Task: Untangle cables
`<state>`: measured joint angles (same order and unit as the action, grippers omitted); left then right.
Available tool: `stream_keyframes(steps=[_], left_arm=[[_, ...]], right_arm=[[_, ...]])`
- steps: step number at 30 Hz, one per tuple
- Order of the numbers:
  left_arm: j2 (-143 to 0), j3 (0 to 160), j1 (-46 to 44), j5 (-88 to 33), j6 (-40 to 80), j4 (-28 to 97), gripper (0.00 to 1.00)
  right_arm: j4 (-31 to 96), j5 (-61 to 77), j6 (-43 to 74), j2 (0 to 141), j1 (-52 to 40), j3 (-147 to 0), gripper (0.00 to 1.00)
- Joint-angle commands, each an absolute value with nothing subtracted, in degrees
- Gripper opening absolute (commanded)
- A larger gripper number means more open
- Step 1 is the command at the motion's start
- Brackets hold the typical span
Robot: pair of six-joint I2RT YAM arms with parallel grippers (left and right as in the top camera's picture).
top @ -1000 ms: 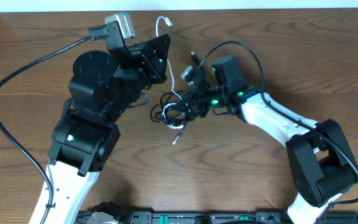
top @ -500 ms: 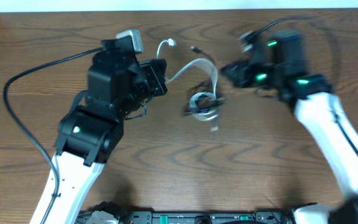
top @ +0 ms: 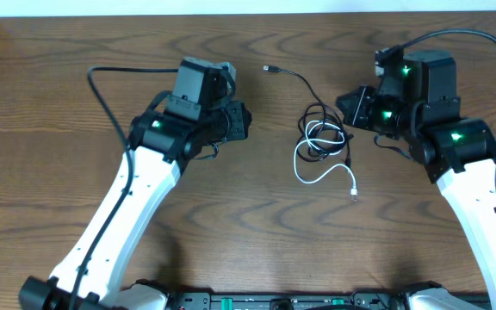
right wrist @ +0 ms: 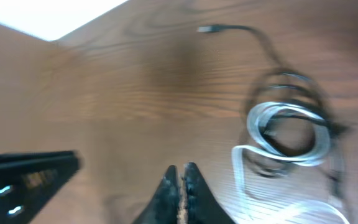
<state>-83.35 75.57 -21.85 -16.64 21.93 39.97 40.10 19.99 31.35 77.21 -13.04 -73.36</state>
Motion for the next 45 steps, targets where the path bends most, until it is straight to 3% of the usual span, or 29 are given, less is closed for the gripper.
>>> stream_keyframes(steps=[1, 6, 12, 21, 32, 37, 42, 45], left_arm=[[-86.3, 75.7, -21.8, -17.6, 19.9, 38.5, 0.38], [-92.5, 75.7, -25.0, -17.6, 19.9, 30.0, 0.53], [-102.5, 75.7, -29.2, -17.5, 19.9, 15.5, 0.6], [-116.4, 75.7, -35.2, -9.5, 19.9, 4.5, 0.59], [-123.1, 75.7, -36.4, -1.0, 21.9, 1.0, 0.59], [-125.9, 75.7, -36.8, -1.0, 21.9, 1.0, 0.5], [-126.2, 75.7, -37.8, -0.1, 21.6, 1.8, 0.35], [-126.2, 75.7, -39.9, 7.6, 21.5, 4.5, 0.24]], right_arm=[[42.0, 11.3, 30.0, 79.5, -12.2, -73.4, 0.11], [43.1, 11.3, 28.6, 82.4, -9.5, -73.4, 0.28], [44.9, 11.2, 26.0, 82.5, -7.0, -73.4, 0.44], [46.1, 11.2, 25.6, 82.5, -7.1, -73.4, 0.47], [46.7, 11.2, 24.6, 82.5, -7.1, -73.4, 0.47], [47.2, 11.0, 24.6, 82.5, -7.1, -73.3, 0.48], [47.2, 10.8, 24.6, 82.5, -7.1, -73.3, 0.52], [47.2, 10.6, 24.5, 82.5, -7.1, -73.3, 0.57]])
